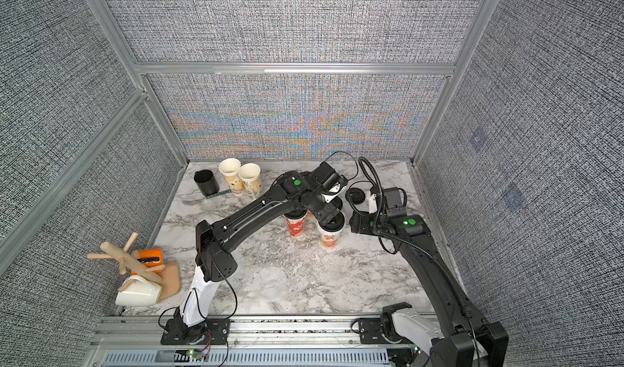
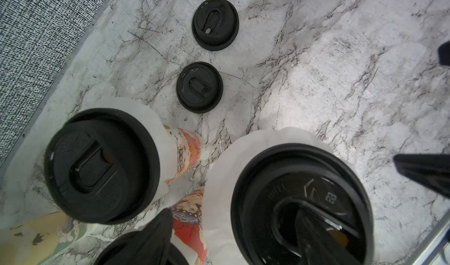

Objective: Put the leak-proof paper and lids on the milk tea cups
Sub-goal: Secure the cup lid on the cup.

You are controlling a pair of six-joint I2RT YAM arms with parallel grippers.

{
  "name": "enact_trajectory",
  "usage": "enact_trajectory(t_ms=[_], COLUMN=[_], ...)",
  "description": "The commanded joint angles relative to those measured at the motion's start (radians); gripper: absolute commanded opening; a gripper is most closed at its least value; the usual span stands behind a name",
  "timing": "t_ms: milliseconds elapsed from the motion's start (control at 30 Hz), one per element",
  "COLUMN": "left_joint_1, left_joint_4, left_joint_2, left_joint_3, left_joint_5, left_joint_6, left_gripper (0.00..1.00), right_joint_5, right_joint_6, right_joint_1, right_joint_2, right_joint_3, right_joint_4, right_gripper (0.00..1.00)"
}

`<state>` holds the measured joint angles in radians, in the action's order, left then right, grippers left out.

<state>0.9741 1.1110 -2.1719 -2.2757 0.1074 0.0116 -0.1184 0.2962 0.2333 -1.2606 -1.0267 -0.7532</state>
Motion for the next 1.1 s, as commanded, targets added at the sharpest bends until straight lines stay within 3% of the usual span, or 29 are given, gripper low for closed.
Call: enact_trajectory(t_ms=[0, 733, 933, 1067], left_joint_1=[-0.002, 0.000, 0.000, 0.000], left_joint_4=[0.111, 0.057, 0.048, 0.044], left_joint_2=[0.001, 0.039, 0.053, 0.061], left_joint_3=[0.035, 0.164, 0.198, 0.215], left_joint_5=[0.054, 0.040, 0.038, 0.043], left_joint_6=[0.002, -0.019, -0.018, -0.019], left_gripper=[0.81, 0.81, 0.81, 0.81], right_joint_5=[-0.012, 0.011, 0.056, 0.061], right_joint_6=[0.019, 0.038, 0.029, 0.032], right_joint_1=[0.021, 0.053, 0.052, 0.052], right_joint_2=[-0.023, -0.088, -0.067, -0.043], right_joint_3=[-0.019, 0.057, 0.122, 0.085], right_joint_4=[0.055, 0.100, 0.080, 0.062], right_gripper=[0.82, 0.80, 0.80, 0.80])
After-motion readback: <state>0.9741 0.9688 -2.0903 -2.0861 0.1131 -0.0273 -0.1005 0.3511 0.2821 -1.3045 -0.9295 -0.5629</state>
